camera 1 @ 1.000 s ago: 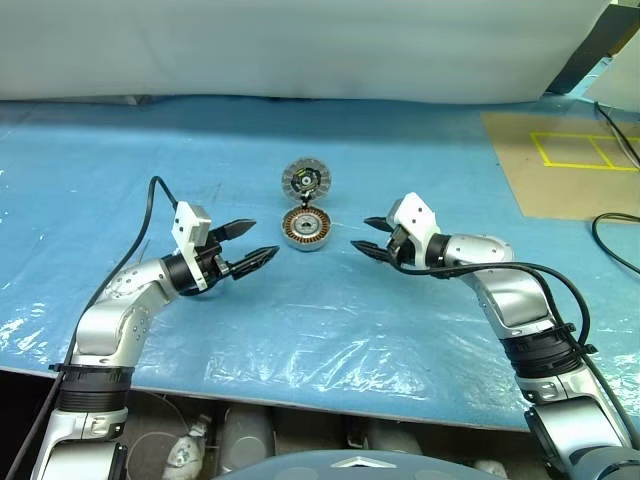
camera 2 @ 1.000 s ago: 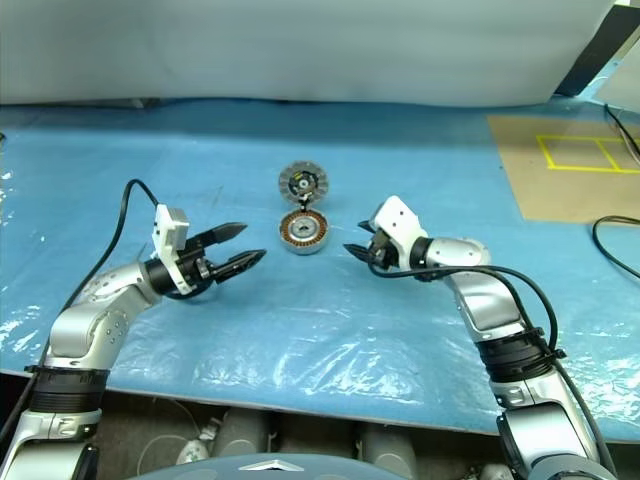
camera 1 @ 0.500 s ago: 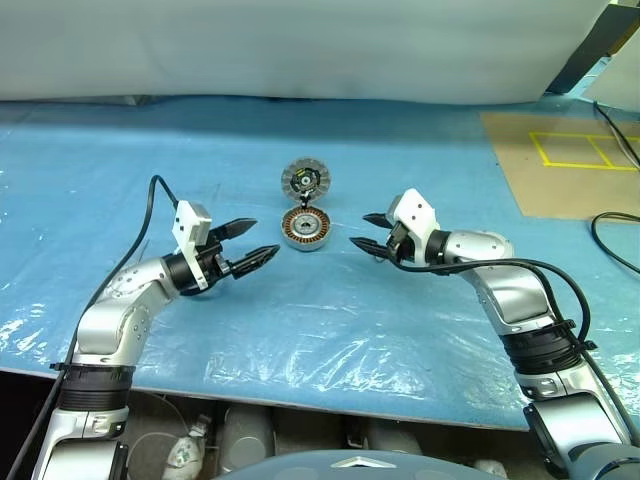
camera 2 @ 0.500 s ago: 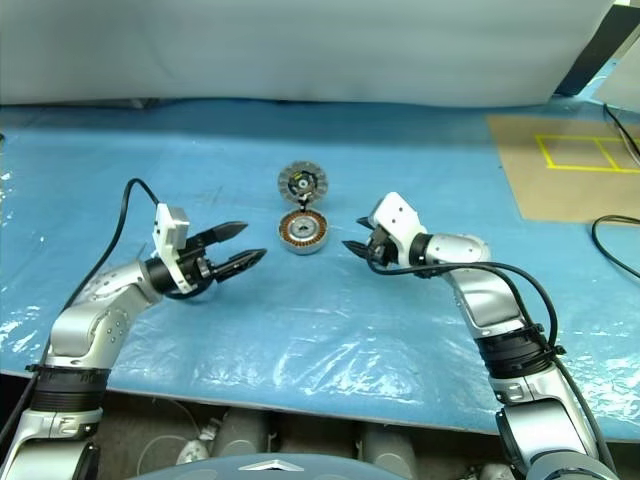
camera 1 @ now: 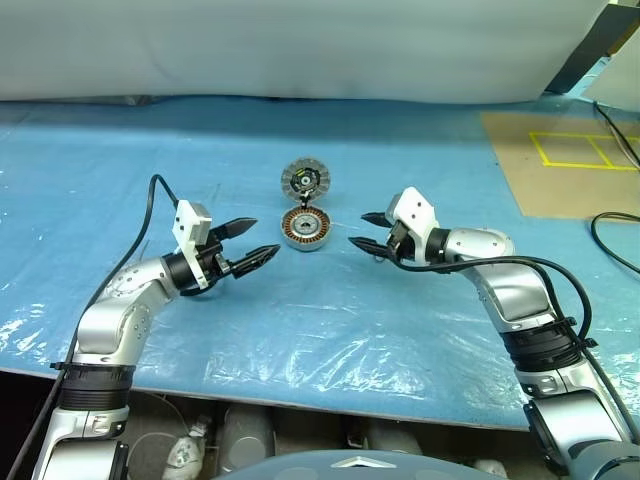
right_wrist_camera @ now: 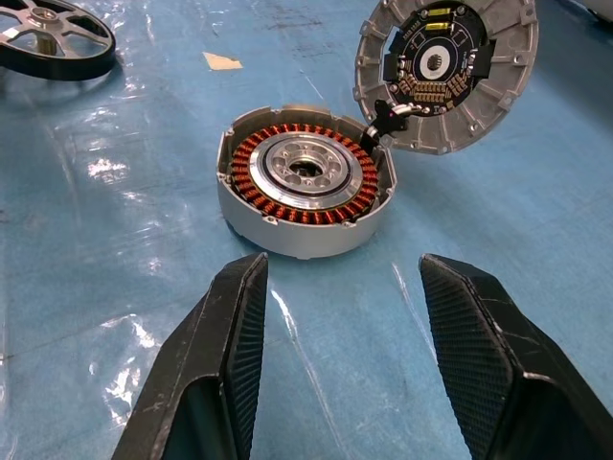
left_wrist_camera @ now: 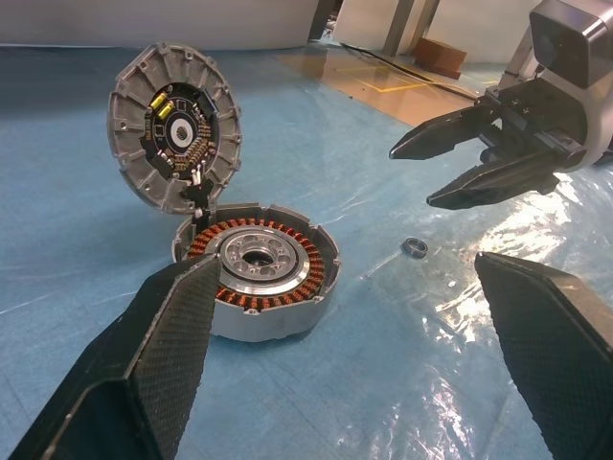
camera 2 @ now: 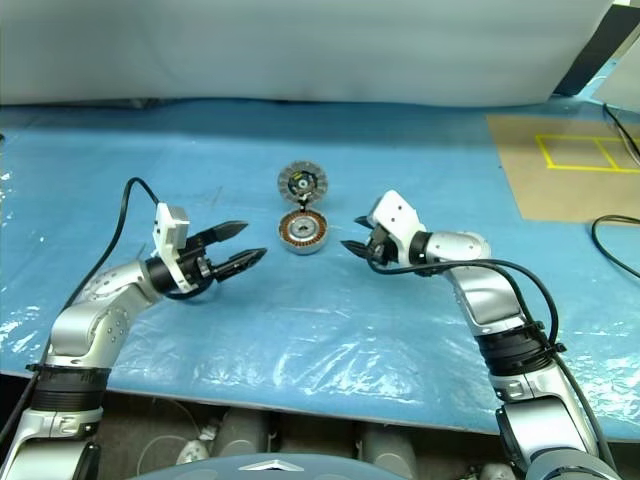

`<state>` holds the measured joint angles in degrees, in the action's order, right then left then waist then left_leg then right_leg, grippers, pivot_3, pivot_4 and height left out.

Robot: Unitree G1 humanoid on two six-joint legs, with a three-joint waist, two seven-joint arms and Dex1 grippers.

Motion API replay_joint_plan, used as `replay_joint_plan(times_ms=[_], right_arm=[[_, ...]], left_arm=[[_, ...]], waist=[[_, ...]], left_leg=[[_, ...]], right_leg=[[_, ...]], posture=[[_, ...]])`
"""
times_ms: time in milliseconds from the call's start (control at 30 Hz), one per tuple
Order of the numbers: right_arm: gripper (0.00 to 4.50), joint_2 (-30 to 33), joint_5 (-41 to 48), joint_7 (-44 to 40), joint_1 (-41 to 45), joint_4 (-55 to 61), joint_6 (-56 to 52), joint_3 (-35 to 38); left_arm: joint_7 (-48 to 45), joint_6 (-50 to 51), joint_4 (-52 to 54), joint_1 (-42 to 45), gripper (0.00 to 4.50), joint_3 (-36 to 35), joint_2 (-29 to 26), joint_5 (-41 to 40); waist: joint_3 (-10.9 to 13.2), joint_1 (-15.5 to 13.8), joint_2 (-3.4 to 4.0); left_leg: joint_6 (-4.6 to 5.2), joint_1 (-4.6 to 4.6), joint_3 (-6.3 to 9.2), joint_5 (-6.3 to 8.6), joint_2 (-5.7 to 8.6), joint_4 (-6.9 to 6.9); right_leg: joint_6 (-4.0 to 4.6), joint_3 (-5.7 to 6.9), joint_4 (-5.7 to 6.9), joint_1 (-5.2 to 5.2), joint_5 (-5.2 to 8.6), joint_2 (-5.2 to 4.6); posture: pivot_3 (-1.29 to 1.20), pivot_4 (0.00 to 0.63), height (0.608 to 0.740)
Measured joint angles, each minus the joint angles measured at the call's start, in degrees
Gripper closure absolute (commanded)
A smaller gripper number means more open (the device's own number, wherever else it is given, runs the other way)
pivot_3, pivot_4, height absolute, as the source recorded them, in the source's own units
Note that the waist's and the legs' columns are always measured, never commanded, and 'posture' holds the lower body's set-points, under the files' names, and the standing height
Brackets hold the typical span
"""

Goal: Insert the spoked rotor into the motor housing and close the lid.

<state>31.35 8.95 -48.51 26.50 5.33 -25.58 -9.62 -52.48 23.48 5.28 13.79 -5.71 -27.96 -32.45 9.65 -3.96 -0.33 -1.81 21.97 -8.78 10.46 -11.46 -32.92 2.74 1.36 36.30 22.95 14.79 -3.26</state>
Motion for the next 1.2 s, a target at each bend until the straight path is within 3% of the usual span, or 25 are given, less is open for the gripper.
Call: replay_joint_plan(times_ms=[433, 833, 1200], right_arm=[[1.89, -0.15, -2.73, -4.57, 7.28, -5.50, 3.58, -4.40], [1.89, -4.83, -11.00, -16.87, 23.58, -16.37, 7.72, -18.05], [1.89, -14.72, -19.30, -16.29, 38.75, -44.57, 10.70, -21.65]], left_arm=[[0.29, -0.51, 0.11, -0.48, 0.02, 0.41, 1.74, 0.04], [2.20, -2.27, 0.17, -1.24, 0.02, 1.03, 4.58, 0.45], [4.62, -3.20, 4.43, -7.15, 0.02, 0.98, 5.91, 0.01]], waist=[[0.00, 0.10, 0.00], [0.00, 0.22, 0.00], [0.01, 1.24, 0.00]], left_leg=[[0.01, 0.00, -0.01, 0.00, -0.01, -0.03], [0.02, 0.01, -0.02, 0.00, -0.03, -0.09], [0.02, 0.14, -0.02, 0.00, -0.05, -0.12]], right_leg=[[0.00, 0.00, 0.04, 0.01, 0.00, 0.00], [0.02, 0.00, 0.25, 0.06, 0.01, 0.00], [0.09, 0.05, 0.31, 0.17, 0.04, -0.01]], posture=[[0.00, 0.150, 0.740], [0.00, 0.150, 0.740], [0.00, 0.150, 0.740]])
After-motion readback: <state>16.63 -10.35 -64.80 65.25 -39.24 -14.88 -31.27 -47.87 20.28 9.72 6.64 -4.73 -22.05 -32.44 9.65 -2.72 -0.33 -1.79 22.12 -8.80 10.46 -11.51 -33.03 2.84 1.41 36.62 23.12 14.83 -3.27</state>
